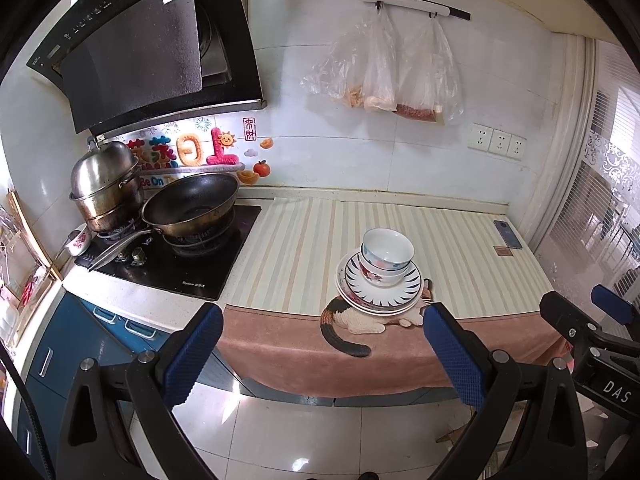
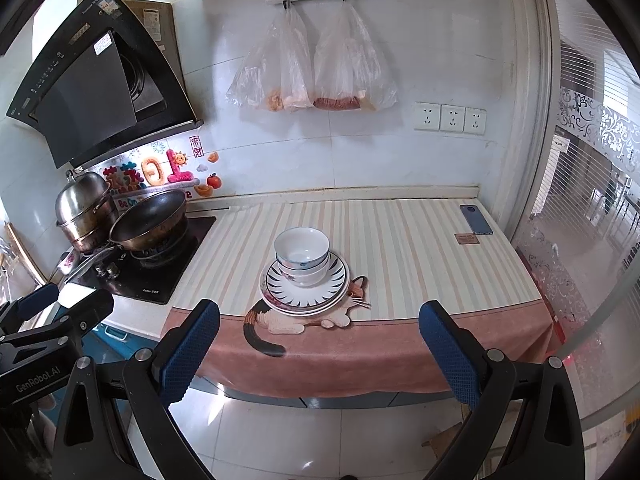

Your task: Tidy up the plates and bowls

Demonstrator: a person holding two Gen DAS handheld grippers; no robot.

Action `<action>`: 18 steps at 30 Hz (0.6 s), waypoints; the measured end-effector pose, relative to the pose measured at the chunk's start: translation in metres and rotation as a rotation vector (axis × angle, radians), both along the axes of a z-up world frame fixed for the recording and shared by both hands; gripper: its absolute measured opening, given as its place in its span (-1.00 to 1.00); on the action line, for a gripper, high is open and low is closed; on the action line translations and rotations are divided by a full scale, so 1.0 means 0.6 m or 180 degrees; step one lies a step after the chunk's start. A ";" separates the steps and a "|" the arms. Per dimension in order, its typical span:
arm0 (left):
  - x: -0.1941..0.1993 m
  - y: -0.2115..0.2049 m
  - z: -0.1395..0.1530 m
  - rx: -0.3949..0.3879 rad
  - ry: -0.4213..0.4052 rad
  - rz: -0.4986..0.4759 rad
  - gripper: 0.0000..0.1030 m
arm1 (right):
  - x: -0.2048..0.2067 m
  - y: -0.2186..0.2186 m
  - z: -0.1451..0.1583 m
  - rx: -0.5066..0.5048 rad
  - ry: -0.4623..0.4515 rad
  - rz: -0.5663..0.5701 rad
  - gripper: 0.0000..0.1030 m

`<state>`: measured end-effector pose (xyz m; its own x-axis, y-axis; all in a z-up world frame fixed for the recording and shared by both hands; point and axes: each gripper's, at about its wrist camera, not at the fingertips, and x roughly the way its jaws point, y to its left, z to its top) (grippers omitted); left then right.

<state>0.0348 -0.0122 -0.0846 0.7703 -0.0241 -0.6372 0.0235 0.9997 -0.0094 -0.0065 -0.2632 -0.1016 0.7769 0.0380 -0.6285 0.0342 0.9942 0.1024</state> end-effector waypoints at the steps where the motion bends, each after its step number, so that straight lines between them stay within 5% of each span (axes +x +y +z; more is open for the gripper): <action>1: 0.000 0.000 0.000 -0.0002 0.0006 0.0003 0.99 | 0.000 0.000 0.000 -0.0001 0.0003 0.0001 0.98; 18: 0.002 0.004 -0.003 -0.0020 0.0042 0.0032 0.99 | 0.012 -0.005 -0.003 0.0008 0.0020 0.0003 0.98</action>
